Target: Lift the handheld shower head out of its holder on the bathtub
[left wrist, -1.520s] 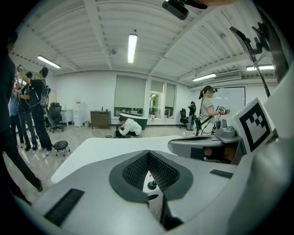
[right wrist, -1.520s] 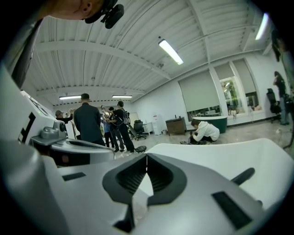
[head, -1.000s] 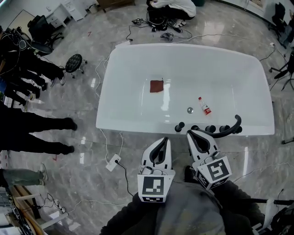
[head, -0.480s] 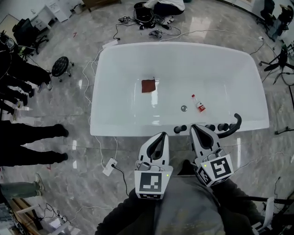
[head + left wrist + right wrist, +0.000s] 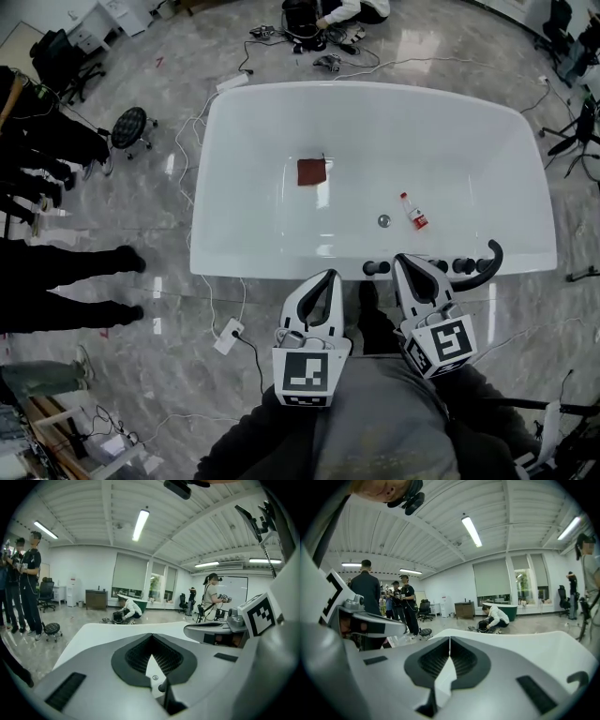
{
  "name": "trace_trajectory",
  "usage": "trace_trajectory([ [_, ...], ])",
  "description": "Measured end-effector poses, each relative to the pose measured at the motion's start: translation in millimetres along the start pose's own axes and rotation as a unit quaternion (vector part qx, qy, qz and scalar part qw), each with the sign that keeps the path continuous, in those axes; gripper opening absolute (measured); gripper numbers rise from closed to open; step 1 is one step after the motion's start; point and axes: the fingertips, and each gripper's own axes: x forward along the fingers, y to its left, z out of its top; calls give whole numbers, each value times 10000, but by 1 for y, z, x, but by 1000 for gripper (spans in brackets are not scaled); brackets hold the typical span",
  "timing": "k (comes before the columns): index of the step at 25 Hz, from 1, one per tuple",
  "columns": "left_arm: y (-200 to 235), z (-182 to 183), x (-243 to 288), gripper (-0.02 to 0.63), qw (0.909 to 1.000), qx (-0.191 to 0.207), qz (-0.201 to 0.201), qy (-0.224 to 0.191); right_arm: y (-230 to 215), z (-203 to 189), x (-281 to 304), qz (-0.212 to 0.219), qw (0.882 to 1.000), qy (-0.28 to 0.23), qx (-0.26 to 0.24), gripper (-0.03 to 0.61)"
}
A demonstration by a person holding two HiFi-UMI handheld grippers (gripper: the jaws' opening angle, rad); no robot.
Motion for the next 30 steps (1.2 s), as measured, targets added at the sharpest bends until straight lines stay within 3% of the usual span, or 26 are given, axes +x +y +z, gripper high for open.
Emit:
trace_trajectory([
  [7, 6, 14, 10, 3, 9998, 106, 176, -84, -3, 13, 18, 210, 9995, -169, -145, 5],
  [30, 4, -15, 35, 3, 9991, 27, 130, 412, -23, -26, 34, 266, 9993, 201, 178, 6],
])
